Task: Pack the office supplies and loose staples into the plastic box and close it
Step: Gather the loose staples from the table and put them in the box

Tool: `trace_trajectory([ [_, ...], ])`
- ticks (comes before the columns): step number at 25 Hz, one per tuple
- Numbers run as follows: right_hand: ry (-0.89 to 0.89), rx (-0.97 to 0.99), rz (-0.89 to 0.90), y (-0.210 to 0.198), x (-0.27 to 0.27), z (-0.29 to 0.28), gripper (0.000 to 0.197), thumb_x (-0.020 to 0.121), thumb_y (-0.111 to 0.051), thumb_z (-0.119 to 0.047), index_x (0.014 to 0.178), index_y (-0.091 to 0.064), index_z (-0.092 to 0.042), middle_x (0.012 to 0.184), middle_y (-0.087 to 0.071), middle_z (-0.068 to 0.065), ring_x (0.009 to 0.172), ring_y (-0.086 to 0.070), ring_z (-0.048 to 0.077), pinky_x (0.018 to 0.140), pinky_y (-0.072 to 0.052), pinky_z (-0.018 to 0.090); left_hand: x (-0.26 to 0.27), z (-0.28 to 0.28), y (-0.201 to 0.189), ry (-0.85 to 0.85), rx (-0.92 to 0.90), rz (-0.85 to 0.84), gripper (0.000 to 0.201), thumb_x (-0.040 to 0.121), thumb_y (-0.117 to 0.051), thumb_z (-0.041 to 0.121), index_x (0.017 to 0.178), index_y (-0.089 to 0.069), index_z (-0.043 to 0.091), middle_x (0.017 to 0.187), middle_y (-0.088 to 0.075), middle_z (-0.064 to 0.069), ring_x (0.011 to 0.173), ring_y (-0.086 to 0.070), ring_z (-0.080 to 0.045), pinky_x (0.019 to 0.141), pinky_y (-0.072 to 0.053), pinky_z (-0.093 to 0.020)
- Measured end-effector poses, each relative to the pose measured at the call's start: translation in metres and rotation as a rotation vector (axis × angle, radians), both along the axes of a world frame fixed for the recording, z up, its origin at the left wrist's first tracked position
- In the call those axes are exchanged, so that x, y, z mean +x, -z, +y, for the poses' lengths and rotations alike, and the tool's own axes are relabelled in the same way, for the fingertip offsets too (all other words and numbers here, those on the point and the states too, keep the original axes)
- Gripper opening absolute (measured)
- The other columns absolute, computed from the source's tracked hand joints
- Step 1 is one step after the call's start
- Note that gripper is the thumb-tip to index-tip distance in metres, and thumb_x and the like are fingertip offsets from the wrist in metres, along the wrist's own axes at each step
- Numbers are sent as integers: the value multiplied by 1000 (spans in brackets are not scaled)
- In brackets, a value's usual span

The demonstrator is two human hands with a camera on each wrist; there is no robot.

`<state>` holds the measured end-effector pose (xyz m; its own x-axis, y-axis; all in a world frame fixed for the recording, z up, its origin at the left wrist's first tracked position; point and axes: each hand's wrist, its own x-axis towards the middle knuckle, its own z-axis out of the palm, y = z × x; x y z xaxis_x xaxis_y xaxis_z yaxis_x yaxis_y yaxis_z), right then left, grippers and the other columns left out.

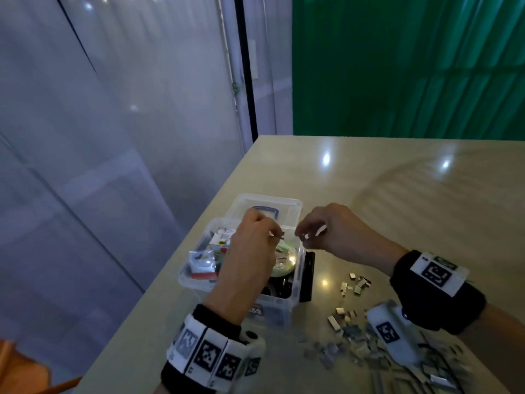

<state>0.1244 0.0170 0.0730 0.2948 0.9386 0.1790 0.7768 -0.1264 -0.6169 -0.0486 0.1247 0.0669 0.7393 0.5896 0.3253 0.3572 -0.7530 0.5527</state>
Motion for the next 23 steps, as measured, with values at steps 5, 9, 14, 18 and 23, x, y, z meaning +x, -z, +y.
trace_trajectory([
  [5, -80, -36, -12, -1, -25, 57, 22, 78, -71, 2, 90, -80, -14, 80, -75, -3, 72, -68, 3, 68, -55, 17, -23, 58, 0, -78, 26, 83, 9, 85, -69, 12, 85, -76, 18, 90, -70, 2, 82, -64, -17, 78, -54, -37],
  [9, -93, -53, -34, 5, -38, 86, 19, 78, -69, 5, 86, -80, -9, 84, -75, 2, 77, -70, 13, 70, -57, 26, -14, 87, 7, -67, 20, 238, 4, 84, -74, 18, 81, -76, 21, 83, -73, -1, 78, -67, -19, 76, -58, -40],
  [14, -41, -81, -72, 15, -47, 107, 16, 80, -76, -2, 95, -77, -8, 85, -69, 2, 79, -68, 19, 66, -52, 25, 0, 96, 18, -93, 19, 324, 6, 86, -72, 19, 90, -76, 20, 89, -73, -5, 78, -68, -23, 78, -58, -38],
  [18, -10, -95, -62, 10, -37, 96, 23, 85, -69, 4, 104, -76, -7, 88, -74, 6, 82, -70, 16, 77, -59, 33, -5, 103, 27, -116, 3, 283, 12, 87, -68, 18, 93, -75, 26, 95, -71, -2, 81, -68, -21, 80, -59, -41],
  [23, 49, -72, 45, -2, -17, 60, 17, 85, -74, -5, 101, -78, -12, 85, -76, -1, 78, -71, 7, 77, -59, 27, -6, 82, 5, -88, 11, 151, 6, 87, -69, 22, 90, -74, 23, 91, -72, 2, 83, -66, -19, 78, -58, -41],
])
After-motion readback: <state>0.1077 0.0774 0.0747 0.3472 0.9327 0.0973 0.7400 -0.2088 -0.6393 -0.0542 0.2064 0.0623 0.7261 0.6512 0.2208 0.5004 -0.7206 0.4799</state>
